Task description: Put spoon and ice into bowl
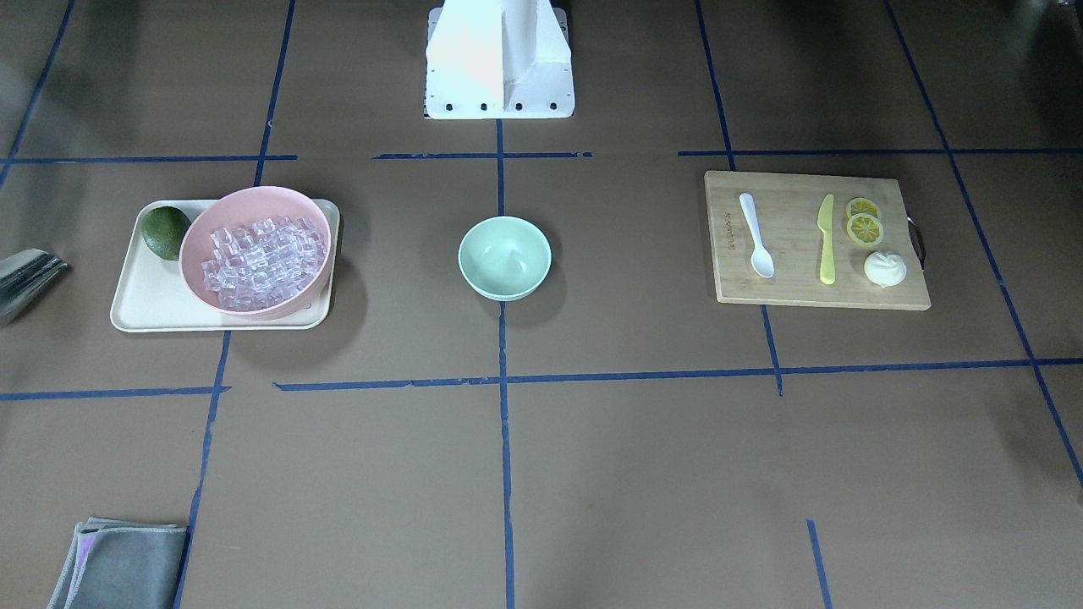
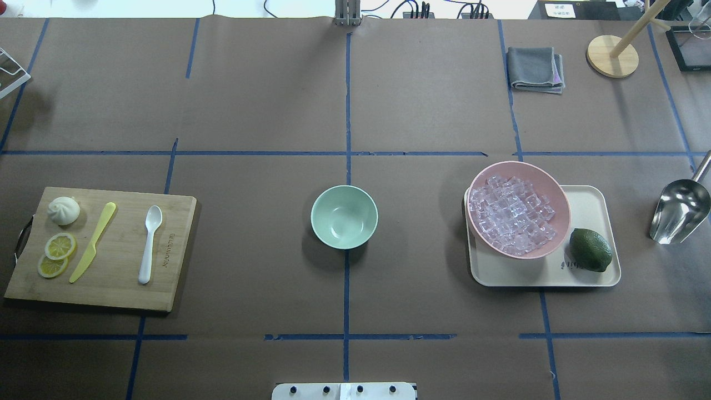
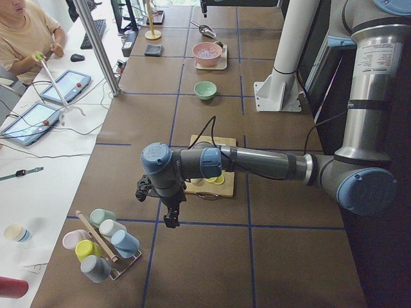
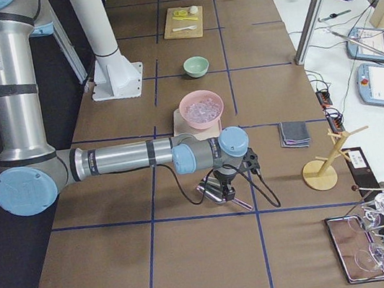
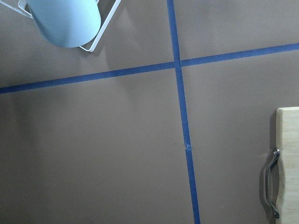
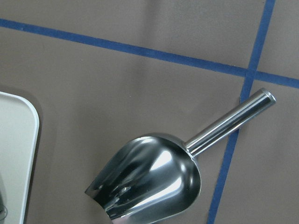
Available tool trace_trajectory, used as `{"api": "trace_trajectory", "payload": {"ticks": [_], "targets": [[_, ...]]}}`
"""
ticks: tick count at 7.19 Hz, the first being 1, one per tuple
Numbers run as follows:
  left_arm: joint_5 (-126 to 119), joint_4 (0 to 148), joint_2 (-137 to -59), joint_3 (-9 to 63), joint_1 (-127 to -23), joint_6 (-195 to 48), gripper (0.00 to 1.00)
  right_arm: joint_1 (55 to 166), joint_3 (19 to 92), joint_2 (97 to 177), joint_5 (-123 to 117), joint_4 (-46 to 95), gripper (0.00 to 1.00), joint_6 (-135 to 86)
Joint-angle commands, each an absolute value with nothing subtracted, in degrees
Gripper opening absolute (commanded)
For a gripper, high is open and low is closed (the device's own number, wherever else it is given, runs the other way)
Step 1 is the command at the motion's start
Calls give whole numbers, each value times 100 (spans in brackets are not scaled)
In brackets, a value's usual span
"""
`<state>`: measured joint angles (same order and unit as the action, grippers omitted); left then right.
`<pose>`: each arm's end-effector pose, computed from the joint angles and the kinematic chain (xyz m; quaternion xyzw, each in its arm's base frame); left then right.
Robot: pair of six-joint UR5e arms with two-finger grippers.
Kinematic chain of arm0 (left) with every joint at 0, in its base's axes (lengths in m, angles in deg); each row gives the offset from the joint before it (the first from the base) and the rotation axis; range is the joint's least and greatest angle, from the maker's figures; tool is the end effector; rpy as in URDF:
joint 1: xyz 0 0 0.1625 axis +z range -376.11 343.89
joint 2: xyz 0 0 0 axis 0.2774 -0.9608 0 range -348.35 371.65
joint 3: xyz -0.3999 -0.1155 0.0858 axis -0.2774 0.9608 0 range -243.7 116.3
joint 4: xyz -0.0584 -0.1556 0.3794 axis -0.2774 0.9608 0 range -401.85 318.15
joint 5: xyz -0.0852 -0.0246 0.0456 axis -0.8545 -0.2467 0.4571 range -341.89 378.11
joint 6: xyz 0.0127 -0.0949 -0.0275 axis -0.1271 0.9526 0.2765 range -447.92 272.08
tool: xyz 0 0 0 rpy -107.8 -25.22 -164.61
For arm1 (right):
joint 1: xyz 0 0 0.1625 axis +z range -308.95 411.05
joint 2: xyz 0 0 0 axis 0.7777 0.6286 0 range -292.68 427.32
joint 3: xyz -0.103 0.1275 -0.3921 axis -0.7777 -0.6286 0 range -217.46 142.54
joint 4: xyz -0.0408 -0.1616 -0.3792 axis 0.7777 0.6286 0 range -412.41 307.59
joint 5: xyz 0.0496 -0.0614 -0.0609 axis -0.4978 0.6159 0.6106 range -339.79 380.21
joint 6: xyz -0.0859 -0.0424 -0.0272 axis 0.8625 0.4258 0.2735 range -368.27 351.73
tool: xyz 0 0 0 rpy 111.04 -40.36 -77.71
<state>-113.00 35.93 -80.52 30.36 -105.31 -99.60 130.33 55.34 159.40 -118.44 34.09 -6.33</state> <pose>-0.0610 -0.4982 0.6298 -0.0155 0.3537 0.0834 0.9315 -0.0319 -0.4834 0.6406 0.0019 -0.4130 -0.1155 0.9034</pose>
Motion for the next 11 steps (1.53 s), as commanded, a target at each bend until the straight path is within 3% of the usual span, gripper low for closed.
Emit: {"api": "trace_trajectory", "payload": {"ticks": [1, 5, 7, 9, 11], "targets": [[-11302, 3584, -8064, 3052, -10531, -9953, 100, 13033, 5536, 15882, -11848, 3408, 100, -633], [-11302, 3610, -8064, 3394, -10120, -9559, 100, 13033, 5553, 15890, -11848, 3399, 100, -607], [-11337, 4292, -7768, 3456, -9908, -9566, 100, 13033, 5554, 15951, -11840, 3085, 100, -607], [-11984, 5182, -7747, 3509, -9119, -8598, 100, 13033, 5553, 15969, -11840, 2854, 100, -625], [-11935, 5674, -7904, 4017, -8040, -6729, 100, 13033, 5562, 15960, -11883, 2854, 100, -633]]}}
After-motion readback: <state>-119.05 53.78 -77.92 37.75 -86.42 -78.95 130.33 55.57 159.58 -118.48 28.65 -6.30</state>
